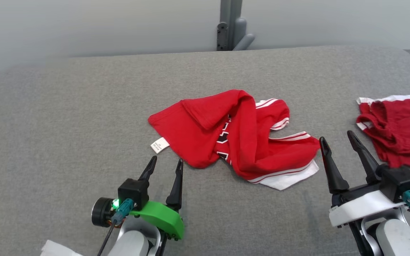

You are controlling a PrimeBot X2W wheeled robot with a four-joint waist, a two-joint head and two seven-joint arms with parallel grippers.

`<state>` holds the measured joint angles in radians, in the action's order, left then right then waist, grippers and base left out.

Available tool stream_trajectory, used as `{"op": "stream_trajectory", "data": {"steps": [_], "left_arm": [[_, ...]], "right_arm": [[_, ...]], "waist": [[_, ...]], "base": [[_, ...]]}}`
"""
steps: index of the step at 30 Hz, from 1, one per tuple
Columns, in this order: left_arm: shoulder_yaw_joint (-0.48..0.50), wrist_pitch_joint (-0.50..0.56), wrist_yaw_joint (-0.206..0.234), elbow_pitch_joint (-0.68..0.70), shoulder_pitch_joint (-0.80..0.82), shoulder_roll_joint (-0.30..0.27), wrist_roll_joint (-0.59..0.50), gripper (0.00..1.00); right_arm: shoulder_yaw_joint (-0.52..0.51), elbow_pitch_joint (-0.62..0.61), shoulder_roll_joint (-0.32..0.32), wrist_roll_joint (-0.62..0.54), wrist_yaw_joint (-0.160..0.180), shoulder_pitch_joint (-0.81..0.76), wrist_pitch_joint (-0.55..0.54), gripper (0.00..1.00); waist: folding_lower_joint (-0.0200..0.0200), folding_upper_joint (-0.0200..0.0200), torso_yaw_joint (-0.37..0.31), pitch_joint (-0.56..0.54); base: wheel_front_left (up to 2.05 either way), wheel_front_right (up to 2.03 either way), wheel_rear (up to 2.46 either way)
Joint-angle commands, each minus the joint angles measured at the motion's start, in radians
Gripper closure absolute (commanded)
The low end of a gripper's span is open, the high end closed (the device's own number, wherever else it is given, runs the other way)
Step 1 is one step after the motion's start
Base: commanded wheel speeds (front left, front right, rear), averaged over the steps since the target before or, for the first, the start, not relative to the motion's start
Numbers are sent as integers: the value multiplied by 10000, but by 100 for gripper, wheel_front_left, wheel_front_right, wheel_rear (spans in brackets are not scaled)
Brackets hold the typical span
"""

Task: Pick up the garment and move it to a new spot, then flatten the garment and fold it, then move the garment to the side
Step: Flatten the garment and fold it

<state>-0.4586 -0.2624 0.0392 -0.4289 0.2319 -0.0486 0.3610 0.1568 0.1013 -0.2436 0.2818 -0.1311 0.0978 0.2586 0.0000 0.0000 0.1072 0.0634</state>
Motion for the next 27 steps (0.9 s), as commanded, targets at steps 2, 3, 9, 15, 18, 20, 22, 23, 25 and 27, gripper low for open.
{"op": "stream_trajectory", "data": {"steps": [2, 3, 9, 15, 18, 20, 22, 23, 25, 27], "left_arm": [[-81, -29, -119, -495, 540, -38, 121, 0], [-113, -29, -142, -706, 714, -40, 198, 0], [-338, -27, -386, -1832, 2027, -40, 869, 0], [-871, 28, -550, -3406, 3395, -41, 1910, 0], [-834, 13, -350, -4116, 3853, -43, 2495, 0], [-737, -4, -165, -4562, 4114, -43, 2786, 0], [-695, -25, -144, -4892, 4332, -37, 3007, 0], [-684, -24, -184, -5008, 4397, -37, 3067, 0], [-659, -21, -241, -5099, 4451, -41, 3100, 0], [-509, -28, -338, -5008, 4582, -41, 3216, 0]], "right_arm": [[-460, -465, 424, -415, 7, -426, 54, 0], [-627, -609, 586, -524, 7, -515, 53, 0], [-954, -1095, 1116, -846, 7, -647, 65, 0], [-768, -1276, 1252, -910, 7, -209, 72, 0], [-749, -1341, 1314, -918, 7, -62, 74, 0], [-738, -1367, 1334, -908, 7, -21, 75, 0], [-785, -1407, 1357, -897, 7, 3, 76, 0], [-817, -1425, 1371, -904, 7, 8, 76, 0], [-843, -1447, 1389, -905, 7, 0, 76, 0], [-892, -1499, 1427, -927, 7, 2, 77, 0]], "waist": [[0, 0, -1146, 95], [0, 0, -1284, 171], [0, 0, -1880, 844], [0, 0, -2463, 1628], [0, 0, -2710, 1919], [0, 0, -2839, 2053], [0, 0, -2936, 2141], [0, 0, -2970, 2168], [0, 0, -2993, 2184], [0, 0, -3021, 2212]], "base": [[0, 0, 0], [0, 0, 0], [0, 0, 0], [0, 0, 0], [0, 0, 0], [0, 0, 0], [0, 0, 0], [0, 0, 0], [0, 0, 0], [0, 0, 0]]}}
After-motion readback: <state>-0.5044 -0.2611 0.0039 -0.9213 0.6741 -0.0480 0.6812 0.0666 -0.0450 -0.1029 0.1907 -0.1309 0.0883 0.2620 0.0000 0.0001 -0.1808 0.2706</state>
